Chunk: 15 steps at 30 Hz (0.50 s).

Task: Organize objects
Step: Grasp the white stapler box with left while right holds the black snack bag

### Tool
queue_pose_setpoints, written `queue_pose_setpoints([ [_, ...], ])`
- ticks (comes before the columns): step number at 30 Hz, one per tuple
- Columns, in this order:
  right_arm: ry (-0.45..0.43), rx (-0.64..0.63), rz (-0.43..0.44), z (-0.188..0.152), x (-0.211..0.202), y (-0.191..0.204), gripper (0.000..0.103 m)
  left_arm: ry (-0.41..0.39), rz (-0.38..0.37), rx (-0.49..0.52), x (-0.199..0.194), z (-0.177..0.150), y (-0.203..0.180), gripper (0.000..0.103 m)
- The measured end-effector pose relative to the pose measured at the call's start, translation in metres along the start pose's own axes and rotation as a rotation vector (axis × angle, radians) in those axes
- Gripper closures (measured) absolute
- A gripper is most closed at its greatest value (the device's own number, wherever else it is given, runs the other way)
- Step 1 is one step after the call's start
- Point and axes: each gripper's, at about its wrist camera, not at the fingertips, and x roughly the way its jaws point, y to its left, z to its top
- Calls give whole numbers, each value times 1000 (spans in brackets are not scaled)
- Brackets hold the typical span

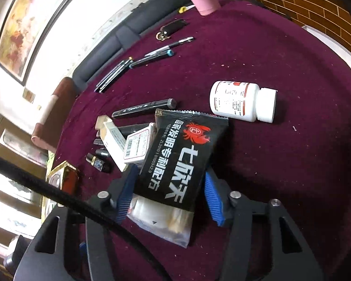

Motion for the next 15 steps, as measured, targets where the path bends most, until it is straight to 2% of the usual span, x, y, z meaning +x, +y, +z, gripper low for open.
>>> queue_pose_setpoints([
  [4,-15,-38,26,-9,-12,-7,54,6,-26,-37,-9,11,9,2],
  [9,-20,-1,92,-13,-22,-30,54,-74,50,-40,-24,57,16,2],
  [12,-4,33,131,-10,-20,-37,53,-82,76,-55,-8,86,15,2],
  [15,28,33,153,-11,-14,-34,52,-39,88,-84,20,102,12,2],
])
